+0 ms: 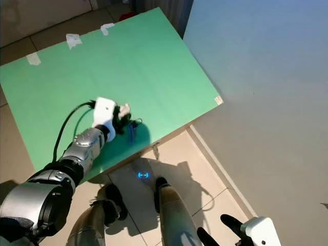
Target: Hang keys on a hook
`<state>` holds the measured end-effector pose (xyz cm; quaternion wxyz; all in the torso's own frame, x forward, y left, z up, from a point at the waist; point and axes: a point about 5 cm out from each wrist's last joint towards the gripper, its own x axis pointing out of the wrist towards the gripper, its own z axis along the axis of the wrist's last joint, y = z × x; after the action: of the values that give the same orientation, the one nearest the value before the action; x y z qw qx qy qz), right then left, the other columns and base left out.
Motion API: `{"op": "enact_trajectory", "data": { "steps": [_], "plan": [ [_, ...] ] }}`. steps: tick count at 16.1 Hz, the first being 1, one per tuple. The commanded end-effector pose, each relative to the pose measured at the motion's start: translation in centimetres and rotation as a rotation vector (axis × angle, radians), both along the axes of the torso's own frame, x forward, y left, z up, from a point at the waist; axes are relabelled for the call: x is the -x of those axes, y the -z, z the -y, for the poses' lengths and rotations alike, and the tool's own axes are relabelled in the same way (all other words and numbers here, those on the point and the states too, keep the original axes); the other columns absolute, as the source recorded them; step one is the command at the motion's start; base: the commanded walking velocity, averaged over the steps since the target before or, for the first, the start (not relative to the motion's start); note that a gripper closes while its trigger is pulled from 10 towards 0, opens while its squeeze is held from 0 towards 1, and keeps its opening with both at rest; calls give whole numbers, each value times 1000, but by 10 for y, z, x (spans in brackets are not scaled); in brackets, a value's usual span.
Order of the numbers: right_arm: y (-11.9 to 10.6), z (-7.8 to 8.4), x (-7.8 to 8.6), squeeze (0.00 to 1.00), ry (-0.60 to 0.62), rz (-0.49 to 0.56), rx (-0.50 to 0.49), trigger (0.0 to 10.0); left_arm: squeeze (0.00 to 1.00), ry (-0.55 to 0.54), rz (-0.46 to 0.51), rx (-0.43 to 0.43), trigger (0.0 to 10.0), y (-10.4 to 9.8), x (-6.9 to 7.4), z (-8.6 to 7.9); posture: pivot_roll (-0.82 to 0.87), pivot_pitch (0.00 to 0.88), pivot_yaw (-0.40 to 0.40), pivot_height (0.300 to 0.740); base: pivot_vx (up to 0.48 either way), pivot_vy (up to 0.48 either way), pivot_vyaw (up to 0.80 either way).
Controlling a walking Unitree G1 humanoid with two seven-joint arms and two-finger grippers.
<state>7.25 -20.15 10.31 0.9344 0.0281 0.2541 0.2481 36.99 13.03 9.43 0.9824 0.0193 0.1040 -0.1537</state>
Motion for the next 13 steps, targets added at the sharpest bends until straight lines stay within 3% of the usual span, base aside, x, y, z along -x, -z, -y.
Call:
{"op": "enact_trajectory", "data": {
  "steps": [1, 3, 9, 12, 13],
  "plan": [
    [8, 3, 5, 0, 17, -54, 13, 10000, 0, 9, -20, 73, 0, 10, 7, 3, -597, 402, -63, 740, 0, 0, 0],
    [12, 3, 0, 0, 9, -51, 11, 10000, 0, 17, 86, 166, 0, -5, 4, 9, -581, 393, -60, 740, 0, 0, 0],
    [28, -5, -25, 0, -16, -12, -16, 10000, 0, 82, 272, 196, 0, -34, 1, 23, -501, 313, -28, 740, 0, 0, 0],
    [33, -11, -42, 0, -23, 22, -32, 10000, 0, 88, 248, 27, 0, -27, 0, 19, -472, 290, -18, 740, 0, 0, 0],
    [35, -13, -46, 0, -28, 26, -38, 10000, 1000, 82, 226, -65, 9216, -24, -2, 10, -465, 285, -13, 740, 0, 0, 0]
  ]
}}
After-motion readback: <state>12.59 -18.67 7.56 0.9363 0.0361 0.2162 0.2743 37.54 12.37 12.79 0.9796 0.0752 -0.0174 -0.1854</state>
